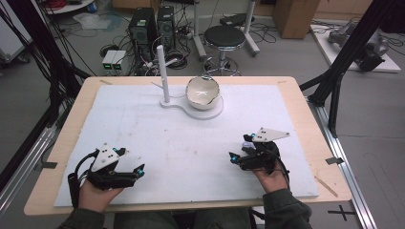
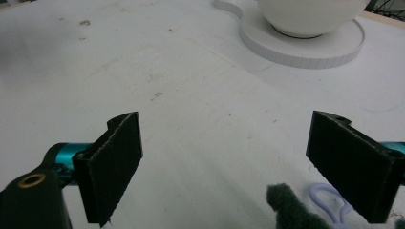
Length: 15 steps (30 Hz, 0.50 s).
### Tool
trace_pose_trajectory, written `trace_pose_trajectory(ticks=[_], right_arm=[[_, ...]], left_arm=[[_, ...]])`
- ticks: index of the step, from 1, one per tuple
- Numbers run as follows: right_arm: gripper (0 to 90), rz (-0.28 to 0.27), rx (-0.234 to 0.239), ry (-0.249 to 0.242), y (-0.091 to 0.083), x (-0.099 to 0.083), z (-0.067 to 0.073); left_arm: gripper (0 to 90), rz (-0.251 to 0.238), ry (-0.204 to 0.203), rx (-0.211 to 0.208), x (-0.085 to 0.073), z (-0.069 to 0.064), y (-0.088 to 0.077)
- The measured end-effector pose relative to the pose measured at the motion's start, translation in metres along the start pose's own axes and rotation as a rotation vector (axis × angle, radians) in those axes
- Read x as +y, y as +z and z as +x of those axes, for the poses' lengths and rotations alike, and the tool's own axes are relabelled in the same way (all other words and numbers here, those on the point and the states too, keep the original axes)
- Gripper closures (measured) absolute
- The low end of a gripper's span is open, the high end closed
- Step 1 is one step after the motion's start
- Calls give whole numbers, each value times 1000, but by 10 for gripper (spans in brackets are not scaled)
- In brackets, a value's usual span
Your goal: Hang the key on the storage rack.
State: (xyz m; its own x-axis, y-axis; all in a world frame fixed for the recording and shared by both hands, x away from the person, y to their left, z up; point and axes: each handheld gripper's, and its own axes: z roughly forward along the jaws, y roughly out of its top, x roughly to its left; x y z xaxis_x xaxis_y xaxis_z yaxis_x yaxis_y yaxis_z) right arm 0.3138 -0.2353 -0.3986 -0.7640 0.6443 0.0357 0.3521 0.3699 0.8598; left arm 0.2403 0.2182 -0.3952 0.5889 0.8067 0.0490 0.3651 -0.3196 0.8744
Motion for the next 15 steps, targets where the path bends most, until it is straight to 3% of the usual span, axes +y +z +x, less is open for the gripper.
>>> trace_pose_trajectory(ticks=[15], right_arm=[[111,-14,6,3,-5,2,-2]], left_arm=[[153,-3,-2,0,0,2,0]])
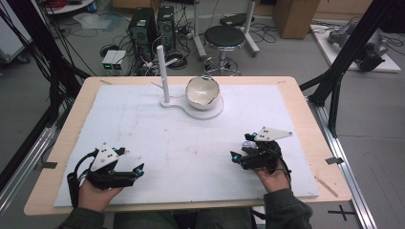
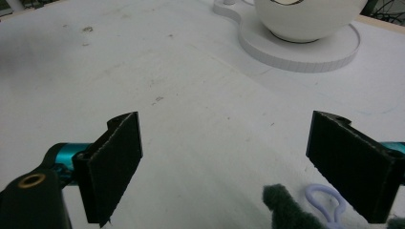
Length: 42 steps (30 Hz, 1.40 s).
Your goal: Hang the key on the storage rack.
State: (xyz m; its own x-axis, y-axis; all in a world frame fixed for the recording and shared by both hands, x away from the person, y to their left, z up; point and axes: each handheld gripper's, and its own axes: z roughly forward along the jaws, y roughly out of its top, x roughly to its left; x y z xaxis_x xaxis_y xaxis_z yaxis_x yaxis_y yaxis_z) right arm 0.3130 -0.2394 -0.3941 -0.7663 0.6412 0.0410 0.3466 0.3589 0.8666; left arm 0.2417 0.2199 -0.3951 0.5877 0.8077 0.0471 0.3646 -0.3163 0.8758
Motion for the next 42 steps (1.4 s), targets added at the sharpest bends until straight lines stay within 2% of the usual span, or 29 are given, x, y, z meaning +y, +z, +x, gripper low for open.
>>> trace_pose_trajectory(ticks=[2,12,13,26,42], right_arm=[[111,-7,-13,-10,-3,0,-1],[111,-17,-16,10,-12,0,-4],[111,-21,-20,0,-13,0,-5],[111,-37,-60,19,-32,-4,-12],[111,-33,-111,67,-54,-16,-30]], left_arm=[[153,-1,-3,1,0,0,0],[153,-4,-5,9,0,2,-1],[153,-6,-6,8,0,2,-1],[153,-10,-5,6,0,3,-2],[153,-10,-11,11,-1,3,-1]])
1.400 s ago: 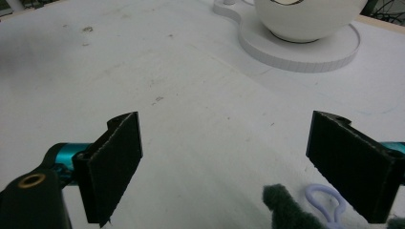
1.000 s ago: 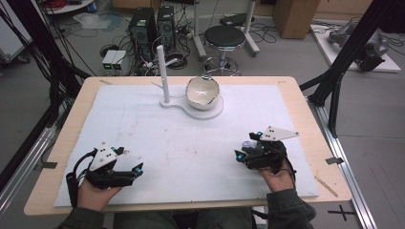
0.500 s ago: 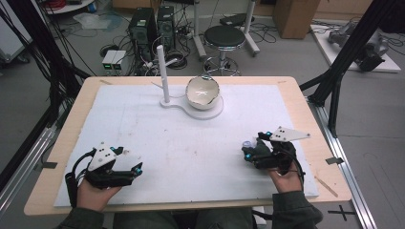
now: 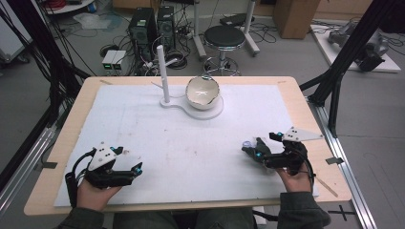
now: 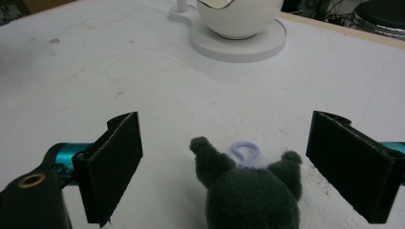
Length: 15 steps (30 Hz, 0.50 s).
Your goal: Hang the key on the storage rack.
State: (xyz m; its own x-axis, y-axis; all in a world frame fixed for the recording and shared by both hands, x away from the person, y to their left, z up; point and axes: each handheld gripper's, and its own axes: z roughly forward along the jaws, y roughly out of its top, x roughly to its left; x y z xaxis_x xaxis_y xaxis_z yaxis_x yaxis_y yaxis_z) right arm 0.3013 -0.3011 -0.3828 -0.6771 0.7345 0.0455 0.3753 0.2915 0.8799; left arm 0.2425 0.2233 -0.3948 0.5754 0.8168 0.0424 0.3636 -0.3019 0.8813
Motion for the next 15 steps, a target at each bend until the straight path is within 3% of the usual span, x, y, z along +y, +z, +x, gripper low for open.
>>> trace_pose_trajectory(ticks=[15], right_arm=[[111,36,-30,23,-8,-15,-11]], left_arm=[[153,3,4,-1,0,1,2]])
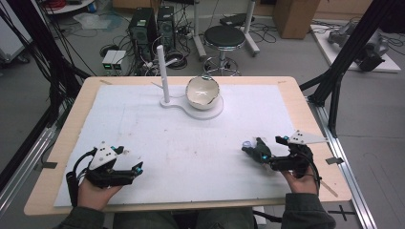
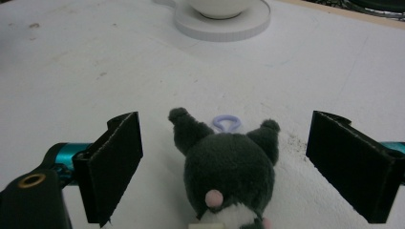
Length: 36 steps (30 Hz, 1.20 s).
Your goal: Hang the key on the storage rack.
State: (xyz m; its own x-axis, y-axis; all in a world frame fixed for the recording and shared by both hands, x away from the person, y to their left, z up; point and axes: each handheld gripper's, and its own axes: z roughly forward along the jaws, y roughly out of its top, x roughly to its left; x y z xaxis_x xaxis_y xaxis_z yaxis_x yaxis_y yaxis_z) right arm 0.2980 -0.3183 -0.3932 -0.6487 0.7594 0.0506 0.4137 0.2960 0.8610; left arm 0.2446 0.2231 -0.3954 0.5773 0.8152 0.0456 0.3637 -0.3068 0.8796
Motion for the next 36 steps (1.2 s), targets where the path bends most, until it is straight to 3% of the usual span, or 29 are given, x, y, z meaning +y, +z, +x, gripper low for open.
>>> trace_pose_trajectory(ticks=[10,17,36], right_arm=[[112,55,9,31,9,-13,-8],[115,115,16,26,18,-18,-9],[193,175,36,11,28,-24,-8]], left_arm=[[153,-1,0,2,0,0,0],[153,0,-2,5,0,1,0],[153,-12,-7,24,-1,2,-1]])
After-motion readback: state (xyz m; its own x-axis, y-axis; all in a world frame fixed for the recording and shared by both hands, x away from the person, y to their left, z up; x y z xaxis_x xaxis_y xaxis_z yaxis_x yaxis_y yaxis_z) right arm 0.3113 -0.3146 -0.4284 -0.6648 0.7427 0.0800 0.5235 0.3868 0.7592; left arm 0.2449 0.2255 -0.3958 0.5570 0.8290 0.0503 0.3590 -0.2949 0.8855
